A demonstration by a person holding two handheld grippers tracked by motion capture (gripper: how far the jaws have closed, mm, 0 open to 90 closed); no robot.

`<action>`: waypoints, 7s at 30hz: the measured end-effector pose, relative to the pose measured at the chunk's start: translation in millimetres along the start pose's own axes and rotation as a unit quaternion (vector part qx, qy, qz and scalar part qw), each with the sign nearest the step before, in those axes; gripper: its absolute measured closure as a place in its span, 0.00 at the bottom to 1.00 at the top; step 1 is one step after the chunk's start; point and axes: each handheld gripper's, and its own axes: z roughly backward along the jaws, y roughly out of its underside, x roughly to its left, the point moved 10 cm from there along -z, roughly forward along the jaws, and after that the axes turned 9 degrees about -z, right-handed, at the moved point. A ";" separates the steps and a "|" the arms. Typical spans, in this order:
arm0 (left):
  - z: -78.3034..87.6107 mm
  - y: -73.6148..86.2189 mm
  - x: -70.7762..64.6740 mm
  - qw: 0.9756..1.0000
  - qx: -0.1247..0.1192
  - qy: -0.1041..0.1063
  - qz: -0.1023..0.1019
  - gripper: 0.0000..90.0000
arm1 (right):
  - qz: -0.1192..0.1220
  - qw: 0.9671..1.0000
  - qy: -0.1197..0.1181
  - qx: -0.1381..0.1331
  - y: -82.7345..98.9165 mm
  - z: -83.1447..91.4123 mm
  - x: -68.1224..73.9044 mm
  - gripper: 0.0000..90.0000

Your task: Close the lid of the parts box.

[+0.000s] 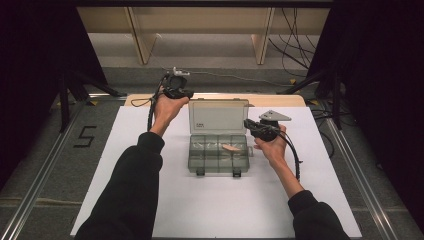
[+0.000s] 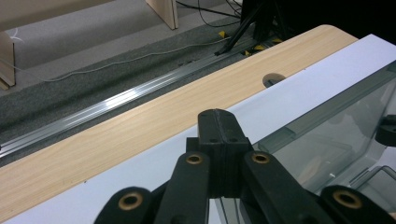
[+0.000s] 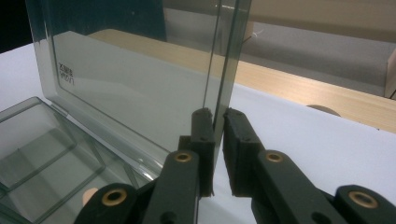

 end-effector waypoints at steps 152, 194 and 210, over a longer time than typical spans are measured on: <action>63.2 165.2 -119.0 0.987 0.022 0.136 -0.077 1.00 | 0.132 0.979 -0.064 0.139 63.1 87.1 68.5 1.00; 93.7 138.2 -127.1 0.988 -0.078 0.135 -0.017 0.55 | 0.044 0.997 -0.062 0.024 22.1 115.4 86.3 0.41; 111.4 132.4 -131.8 0.984 -0.113 0.137 -0.015 0.36 | 0.035 0.997 -0.070 0.016 23.3 126.2 97.0 0.32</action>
